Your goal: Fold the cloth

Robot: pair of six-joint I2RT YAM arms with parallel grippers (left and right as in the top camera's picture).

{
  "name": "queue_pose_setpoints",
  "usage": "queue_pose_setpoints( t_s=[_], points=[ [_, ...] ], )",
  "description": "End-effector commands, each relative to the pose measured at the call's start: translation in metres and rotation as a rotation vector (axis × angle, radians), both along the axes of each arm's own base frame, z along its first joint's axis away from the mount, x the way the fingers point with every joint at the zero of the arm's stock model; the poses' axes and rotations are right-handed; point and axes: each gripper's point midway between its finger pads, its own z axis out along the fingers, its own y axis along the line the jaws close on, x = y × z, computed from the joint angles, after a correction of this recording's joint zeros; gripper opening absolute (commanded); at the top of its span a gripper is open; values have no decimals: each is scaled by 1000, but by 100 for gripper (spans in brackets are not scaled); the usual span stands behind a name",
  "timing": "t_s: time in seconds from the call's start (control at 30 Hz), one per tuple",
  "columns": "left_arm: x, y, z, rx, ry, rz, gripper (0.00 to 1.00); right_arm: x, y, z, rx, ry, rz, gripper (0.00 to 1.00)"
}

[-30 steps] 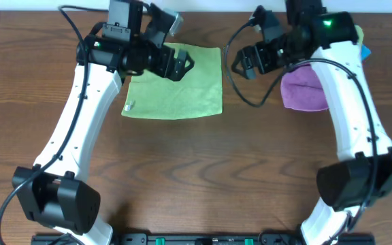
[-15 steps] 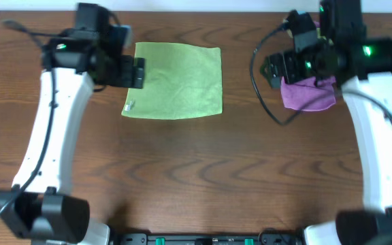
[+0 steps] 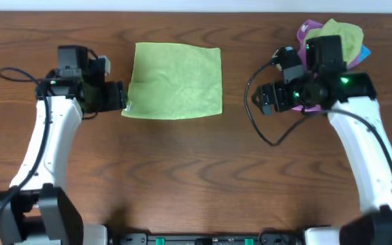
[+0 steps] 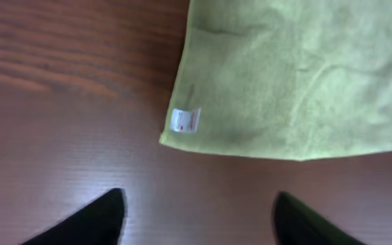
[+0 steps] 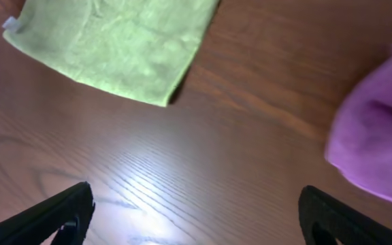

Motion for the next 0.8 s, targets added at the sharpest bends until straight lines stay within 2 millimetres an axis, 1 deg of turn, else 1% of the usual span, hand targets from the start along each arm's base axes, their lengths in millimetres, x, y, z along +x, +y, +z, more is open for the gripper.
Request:
queue_pose_setpoints(
  t_s=[0.0,0.1,0.23,0.33,0.4,0.43,0.5,0.67,0.77],
  points=[
    [0,-2,-15,-45,43,50,65,1,26,-20,118,90,34,93],
    [1,-2,-30,-51,83,64,64,8,44,-42,163,149,41,86],
    [5,-1,-51,-57,129,78,55,12,64,-66,185,198,58,78],
    [9,-1,-62,-64,142,97,53,15,76,-75,199,211,69,72],
    [12,-1,-66,-69,147,111,50,16,81,-79,205,213,78,70],
    [12,-1,-68,-70,148,112,49,16,83,-81,208,214,79,70],
    [14,-1,-71,-69,148,112,43,18,86,-86,214,221,79,69],
    [21,2,-74,-59,128,115,42,18,94,-99,247,262,89,69],
    [23,2,-78,-58,129,115,42,19,95,-107,254,279,79,69]
  ],
)
